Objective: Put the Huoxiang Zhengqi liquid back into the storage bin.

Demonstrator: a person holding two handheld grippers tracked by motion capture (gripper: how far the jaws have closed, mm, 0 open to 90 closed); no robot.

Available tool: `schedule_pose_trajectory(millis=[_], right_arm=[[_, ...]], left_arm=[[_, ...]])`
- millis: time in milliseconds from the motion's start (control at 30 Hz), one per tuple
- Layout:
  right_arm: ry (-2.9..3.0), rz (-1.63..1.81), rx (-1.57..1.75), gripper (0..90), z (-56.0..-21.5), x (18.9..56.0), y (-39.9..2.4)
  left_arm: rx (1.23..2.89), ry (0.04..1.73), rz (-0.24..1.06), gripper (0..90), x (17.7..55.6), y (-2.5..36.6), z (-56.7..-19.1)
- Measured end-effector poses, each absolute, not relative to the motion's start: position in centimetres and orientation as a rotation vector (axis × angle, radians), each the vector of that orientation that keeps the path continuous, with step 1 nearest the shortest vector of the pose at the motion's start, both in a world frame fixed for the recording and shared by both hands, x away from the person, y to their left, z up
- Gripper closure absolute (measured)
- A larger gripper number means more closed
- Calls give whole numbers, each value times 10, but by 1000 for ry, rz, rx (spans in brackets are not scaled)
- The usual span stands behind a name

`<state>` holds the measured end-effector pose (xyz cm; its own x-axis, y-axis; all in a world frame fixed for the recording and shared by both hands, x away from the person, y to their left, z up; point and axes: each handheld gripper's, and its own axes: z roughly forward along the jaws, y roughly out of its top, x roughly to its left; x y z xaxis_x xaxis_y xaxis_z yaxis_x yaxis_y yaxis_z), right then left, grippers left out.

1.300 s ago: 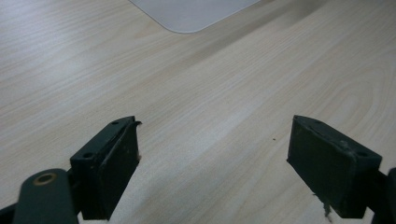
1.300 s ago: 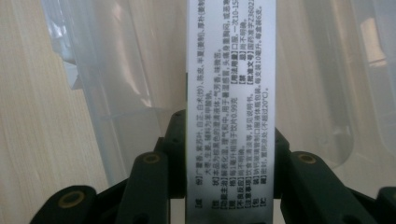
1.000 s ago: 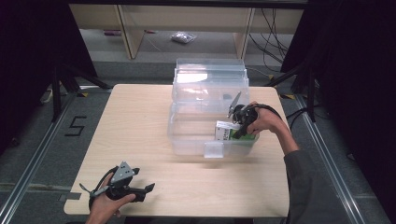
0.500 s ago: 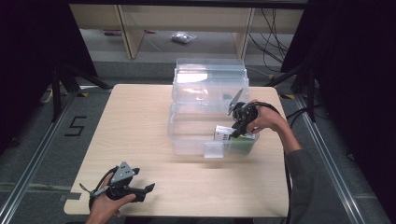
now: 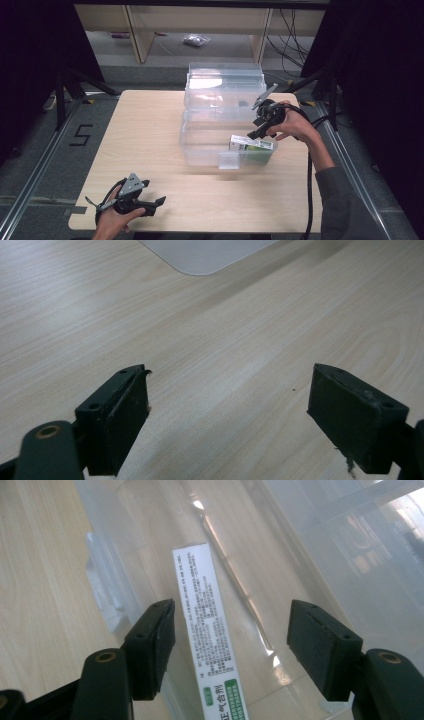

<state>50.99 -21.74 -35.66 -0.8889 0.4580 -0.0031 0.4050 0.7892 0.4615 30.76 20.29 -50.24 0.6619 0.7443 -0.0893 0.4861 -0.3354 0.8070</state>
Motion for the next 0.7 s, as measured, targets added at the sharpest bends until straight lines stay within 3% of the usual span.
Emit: schedule_pose_trajectory(millis=[200, 700], right_arm=[[2802, 741, 770, 315, -353, 500, -217], [2747, 799, 836, 297, -350, 487, -217]], left_arm=[[2001, 960, 381, 158, 308, 203, -503], [1992, 960, 375, 158, 308, 203, -503]])
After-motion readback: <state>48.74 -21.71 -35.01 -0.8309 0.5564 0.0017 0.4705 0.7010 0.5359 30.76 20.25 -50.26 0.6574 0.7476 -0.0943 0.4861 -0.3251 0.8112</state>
